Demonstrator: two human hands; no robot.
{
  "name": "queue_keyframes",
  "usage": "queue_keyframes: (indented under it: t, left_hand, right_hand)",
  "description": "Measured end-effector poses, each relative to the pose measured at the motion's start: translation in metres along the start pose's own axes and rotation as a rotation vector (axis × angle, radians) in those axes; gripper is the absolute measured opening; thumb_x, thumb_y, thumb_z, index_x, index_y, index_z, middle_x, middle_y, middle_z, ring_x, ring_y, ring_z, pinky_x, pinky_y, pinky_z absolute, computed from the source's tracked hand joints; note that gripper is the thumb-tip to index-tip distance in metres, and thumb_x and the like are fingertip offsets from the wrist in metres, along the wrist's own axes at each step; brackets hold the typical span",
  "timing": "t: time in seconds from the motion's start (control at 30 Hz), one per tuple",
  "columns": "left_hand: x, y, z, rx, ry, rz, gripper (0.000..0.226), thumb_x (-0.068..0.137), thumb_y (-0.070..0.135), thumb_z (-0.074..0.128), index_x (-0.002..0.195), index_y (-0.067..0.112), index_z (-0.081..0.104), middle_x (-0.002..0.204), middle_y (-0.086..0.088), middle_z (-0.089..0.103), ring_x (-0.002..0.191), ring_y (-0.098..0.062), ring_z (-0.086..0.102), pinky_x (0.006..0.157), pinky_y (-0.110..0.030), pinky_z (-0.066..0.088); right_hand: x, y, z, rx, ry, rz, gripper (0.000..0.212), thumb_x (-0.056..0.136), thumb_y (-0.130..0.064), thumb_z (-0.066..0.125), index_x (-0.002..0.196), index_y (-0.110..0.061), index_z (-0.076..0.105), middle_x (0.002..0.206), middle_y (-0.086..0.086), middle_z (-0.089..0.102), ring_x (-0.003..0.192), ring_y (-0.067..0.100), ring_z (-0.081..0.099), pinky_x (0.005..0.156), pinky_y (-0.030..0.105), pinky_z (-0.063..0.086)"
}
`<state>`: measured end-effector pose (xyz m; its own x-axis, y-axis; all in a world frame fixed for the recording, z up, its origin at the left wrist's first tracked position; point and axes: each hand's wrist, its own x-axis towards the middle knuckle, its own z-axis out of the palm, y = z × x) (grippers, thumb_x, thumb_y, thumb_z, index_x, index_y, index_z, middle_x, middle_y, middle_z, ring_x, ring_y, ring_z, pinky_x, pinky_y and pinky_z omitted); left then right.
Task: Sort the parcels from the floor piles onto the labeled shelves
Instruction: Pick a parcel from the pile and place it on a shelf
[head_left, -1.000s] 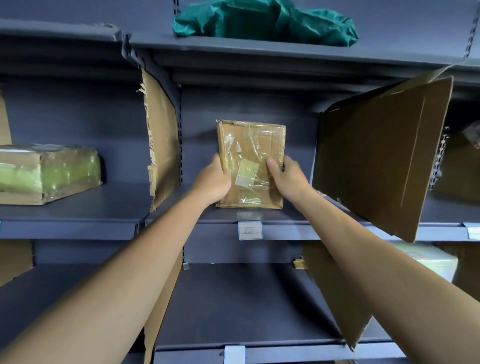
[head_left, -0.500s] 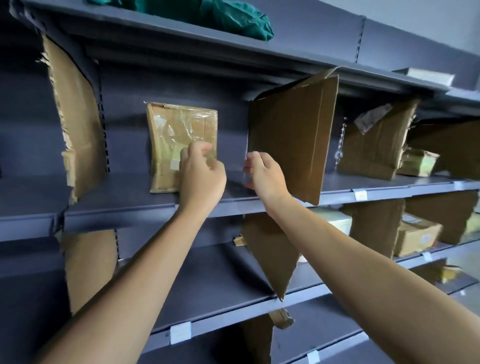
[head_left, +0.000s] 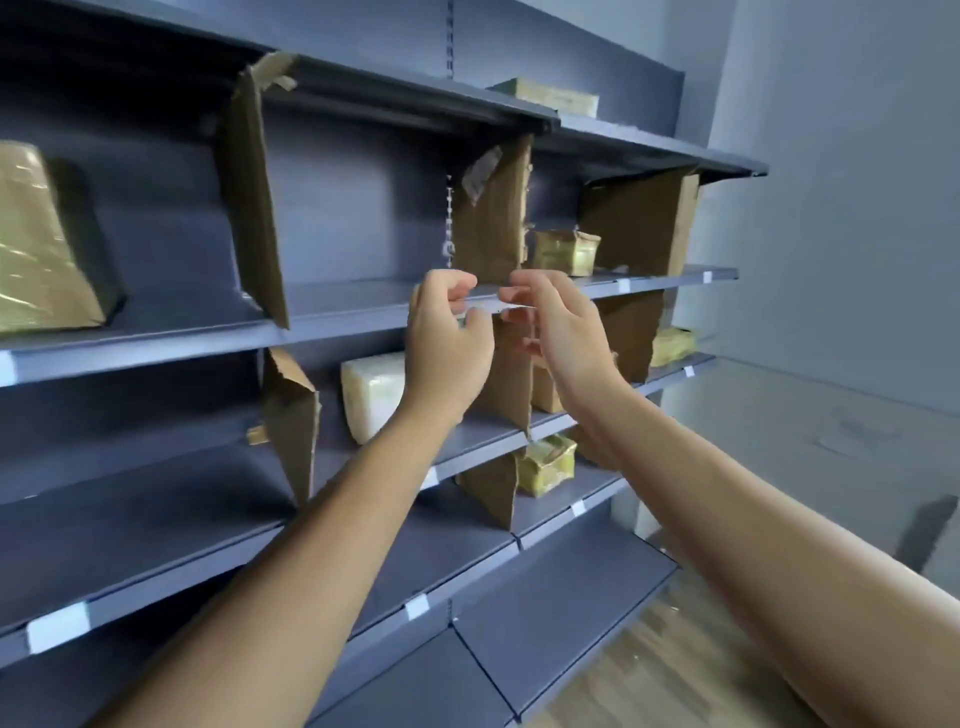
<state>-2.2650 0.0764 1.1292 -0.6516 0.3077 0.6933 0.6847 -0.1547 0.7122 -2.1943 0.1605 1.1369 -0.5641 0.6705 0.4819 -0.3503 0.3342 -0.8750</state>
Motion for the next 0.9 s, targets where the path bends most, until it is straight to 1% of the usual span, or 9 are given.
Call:
queue_keyframes:
  t: [0.1,0.2,0.27,0.33,0.4,0.47,0.53,0.73,0.9]
  left_hand:
    - [-0.038,0.035,0.092,-0.055,-0.095,-0.048,0.025,0.093,0.004,0.047,0.108,0.024,0.049,0.119,0.002,0.056,0.103,-0.009,0.052,0.073,-0.009,0.040]
    - [-0.079,0.071,0.181,-0.113,-0.196,-0.056,0.024,0.094,0.007,0.049,0.113,0.023,0.051,0.118,0.003,0.056,0.104,-0.009,0.053,0.077,-0.013,0.044]
    - [-0.104,0.090,0.237,-0.175,-0.275,-0.050,0.023,0.095,0.010,0.051,0.115,0.022,0.051,0.121,0.002,0.056,0.106,-0.008,0.053,0.076,-0.006,0.040]
    - [-0.125,0.104,0.290,-0.222,-0.347,-0.046,0.022,0.096,0.012,0.051,0.114,0.025,0.050,0.122,0.002,0.055,0.108,-0.007,0.053,0.076,-0.006,0.040]
    - [-0.142,0.114,0.343,-0.262,-0.397,-0.051,0.022,0.096,0.012,0.052,0.114,0.024,0.050,0.120,0.003,0.056,0.109,-0.009,0.054,0.084,-0.016,0.045]
    - [-0.156,0.119,0.393,-0.301,-0.439,-0.057,0.022,0.094,0.010,0.052,0.113,0.022,0.052,0.117,0.003,0.057,0.108,-0.011,0.054,0.090,-0.024,0.046]
    - [-0.169,0.120,0.444,-0.339,-0.504,-0.065,0.022,0.094,0.008,0.051,0.111,0.022,0.051,0.115,0.003,0.056,0.106,-0.011,0.053,0.088,-0.021,0.043]
    - [-0.191,0.105,0.603,-0.460,-0.672,-0.103,0.021,0.094,0.008,0.051,0.111,0.021,0.051,0.118,0.000,0.057,0.107,-0.011,0.054,0.083,-0.011,0.041]
    - [-0.195,0.094,0.725,-0.557,-0.798,-0.177,0.022,0.094,0.006,0.051,0.110,0.021,0.051,0.115,0.002,0.057,0.107,-0.009,0.055,0.082,-0.009,0.041]
  right_hand:
    - [-0.017,0.001,-0.108,-0.033,0.066,0.014,0.021,0.101,-0.028,0.046,0.104,-0.021,0.065,0.105,0.006,0.070,0.094,0.020,0.067,0.076,0.032,0.055]
    - [-0.032,0.005,-0.209,-0.074,0.162,0.036,0.020,0.100,-0.025,0.046,0.103,-0.018,0.065,0.102,0.008,0.070,0.093,0.023,0.067,0.077,0.036,0.057]
    - [-0.040,0.008,-0.270,-0.090,0.220,0.060,0.021,0.102,-0.023,0.044,0.106,-0.015,0.064,0.101,0.008,0.069,0.090,0.020,0.067,0.070,0.030,0.056]
    - [-0.045,0.013,-0.326,-0.100,0.263,0.069,0.023,0.103,-0.023,0.042,0.108,-0.013,0.063,0.102,0.009,0.069,0.090,0.019,0.067,0.065,0.027,0.056]
    - [-0.048,0.021,-0.379,-0.102,0.319,0.078,0.023,0.103,-0.021,0.041,0.105,-0.015,0.063,0.102,0.008,0.069,0.086,0.015,0.067,0.065,0.026,0.055]
    - [-0.049,0.032,-0.429,-0.133,0.383,0.096,0.023,0.103,-0.021,0.040,0.101,-0.019,0.063,0.101,0.005,0.069,0.089,0.014,0.066,0.071,0.029,0.053]
    - [-0.045,0.047,-0.477,-0.172,0.442,0.114,0.023,0.103,-0.022,0.040,0.102,-0.020,0.062,0.104,0.005,0.070,0.092,0.016,0.066,0.075,0.031,0.053]
    - [-0.017,0.103,-0.610,-0.259,0.603,0.149,0.024,0.105,-0.023,0.038,0.103,-0.020,0.062,0.108,0.008,0.069,0.093,0.016,0.066,0.075,0.032,0.052]
    - [0.024,0.154,-0.705,-0.297,0.724,0.227,0.027,0.105,-0.023,0.037,0.111,-0.014,0.062,0.108,0.007,0.070,0.096,0.018,0.067,0.087,0.045,0.055]
